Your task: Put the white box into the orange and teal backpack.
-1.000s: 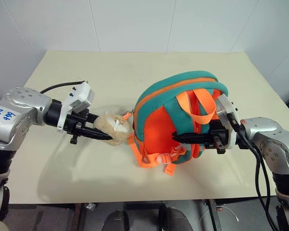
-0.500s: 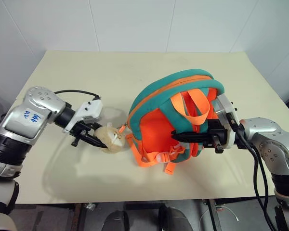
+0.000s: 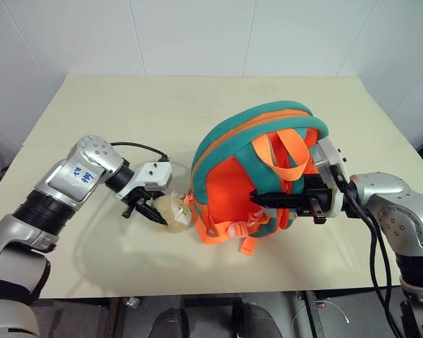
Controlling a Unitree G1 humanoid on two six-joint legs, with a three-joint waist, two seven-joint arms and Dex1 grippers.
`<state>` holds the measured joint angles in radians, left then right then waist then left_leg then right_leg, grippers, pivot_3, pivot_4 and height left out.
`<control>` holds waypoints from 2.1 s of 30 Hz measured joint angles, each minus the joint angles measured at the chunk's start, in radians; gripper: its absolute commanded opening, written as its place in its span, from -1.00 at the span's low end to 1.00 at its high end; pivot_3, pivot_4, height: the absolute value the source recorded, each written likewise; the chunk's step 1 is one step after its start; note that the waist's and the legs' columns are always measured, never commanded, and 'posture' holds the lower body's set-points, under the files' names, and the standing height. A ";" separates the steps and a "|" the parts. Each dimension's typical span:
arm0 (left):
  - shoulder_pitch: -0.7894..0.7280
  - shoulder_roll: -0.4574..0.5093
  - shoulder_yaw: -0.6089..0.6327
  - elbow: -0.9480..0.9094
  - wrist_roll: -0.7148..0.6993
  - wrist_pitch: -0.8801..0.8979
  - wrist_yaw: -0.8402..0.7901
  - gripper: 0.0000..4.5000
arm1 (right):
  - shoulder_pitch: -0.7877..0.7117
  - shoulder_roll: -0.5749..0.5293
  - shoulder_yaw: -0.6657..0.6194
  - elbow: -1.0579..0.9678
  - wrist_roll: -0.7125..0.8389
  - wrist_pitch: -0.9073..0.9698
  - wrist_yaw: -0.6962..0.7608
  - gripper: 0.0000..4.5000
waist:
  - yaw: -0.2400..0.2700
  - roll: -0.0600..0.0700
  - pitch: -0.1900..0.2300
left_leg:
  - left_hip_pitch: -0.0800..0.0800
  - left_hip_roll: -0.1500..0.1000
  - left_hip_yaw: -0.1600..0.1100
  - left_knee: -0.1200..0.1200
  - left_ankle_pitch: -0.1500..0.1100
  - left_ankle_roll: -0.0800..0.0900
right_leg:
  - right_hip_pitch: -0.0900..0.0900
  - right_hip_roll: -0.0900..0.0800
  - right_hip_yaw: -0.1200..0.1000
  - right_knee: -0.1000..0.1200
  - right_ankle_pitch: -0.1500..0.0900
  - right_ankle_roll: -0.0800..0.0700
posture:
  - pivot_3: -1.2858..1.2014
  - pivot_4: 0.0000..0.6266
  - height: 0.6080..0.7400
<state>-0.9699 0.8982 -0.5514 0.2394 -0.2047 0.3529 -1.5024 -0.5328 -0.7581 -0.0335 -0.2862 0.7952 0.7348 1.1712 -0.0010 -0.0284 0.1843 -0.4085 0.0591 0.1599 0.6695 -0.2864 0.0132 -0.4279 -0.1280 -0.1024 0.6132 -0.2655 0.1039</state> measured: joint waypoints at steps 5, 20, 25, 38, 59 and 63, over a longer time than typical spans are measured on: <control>-0.005 -0.030 0.001 0.021 0.029 -0.029 0.000 -0.36 | 0.000 0.004 0.000 0.000 0.000 0.000 -0.003 -0.77 | 0.000 0.000 0.000 | 0.000 0.000 0.000 0.001 0.000 0.000 | 0.000 0.000 0.000 0.001 0.000 0.000 | 0.03 -0.52 1.00; 0.051 -0.009 0.160 -0.099 -0.030 0.042 0.001 0.96 | -0.003 -0.008 -0.011 -0.011 -0.002 0.029 -0.054 0.06 | -0.001 0.000 0.000 | -0.002 0.001 -0.006 0.007 -0.001 0.001 | 0.000 0.000 0.000 0.005 0.000 0.000 | 0.03 -0.52 1.00; 0.077 0.049 0.252 -0.176 -0.072 0.115 0.002 1.00 | 0.014 -0.054 -0.062 -0.058 0.024 0.049 -0.063 0.79 | 0.000 0.000 0.000 | -0.002 0.001 -0.006 0.008 -0.001 0.001 | 0.000 0.000 0.000 0.004 0.000 0.000 | 0.03 -0.52 1.00; 0.119 0.105 0.379 -0.097 -0.049 0.131 0.055 1.00 | 0.118 -0.294 -0.134 -0.057 -0.034 0.034 -0.002 0.99 | 0.000 0.000 0.000 | -0.002 0.001 -0.006 0.009 -0.002 0.002 | 0.000 0.000 0.000 0.005 0.000 0.000 | 0.03 -0.52 1.00; 0.193 0.072 0.594 0.217 -0.086 -0.119 0.053 1.00 | 0.109 -0.555 -0.198 0.304 -0.248 -0.178 0.195 0.99 | -0.003 0.000 0.000 | -0.002 0.004 0.002 0.011 -0.005 0.002 | -0.001 0.000 0.000 0.003 0.000 0.000 | 0.03 -0.52 1.00; 0.197 0.022 0.673 0.234 -0.173 -0.128 0.019 1.00 | 0.135 -0.566 -0.270 0.391 -0.274 -0.249 0.222 0.99 | -0.002 0.001 0.000 | -0.002 0.004 0.006 0.011 -0.006 0.001 | 0.000 0.000 -0.001 0.003 0.000 0.000 | 0.03 -0.52 1.00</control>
<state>-0.7725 0.9203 0.1218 0.4729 -0.3781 0.2244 -1.4838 -0.3978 -1.3239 -0.3032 0.1053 0.5214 0.4859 1.3937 -0.0031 -0.0278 0.1845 -0.4103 0.0633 0.1662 0.6805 -0.2922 0.0144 -0.4283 -0.1277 -0.1029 0.6164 -0.2657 0.1037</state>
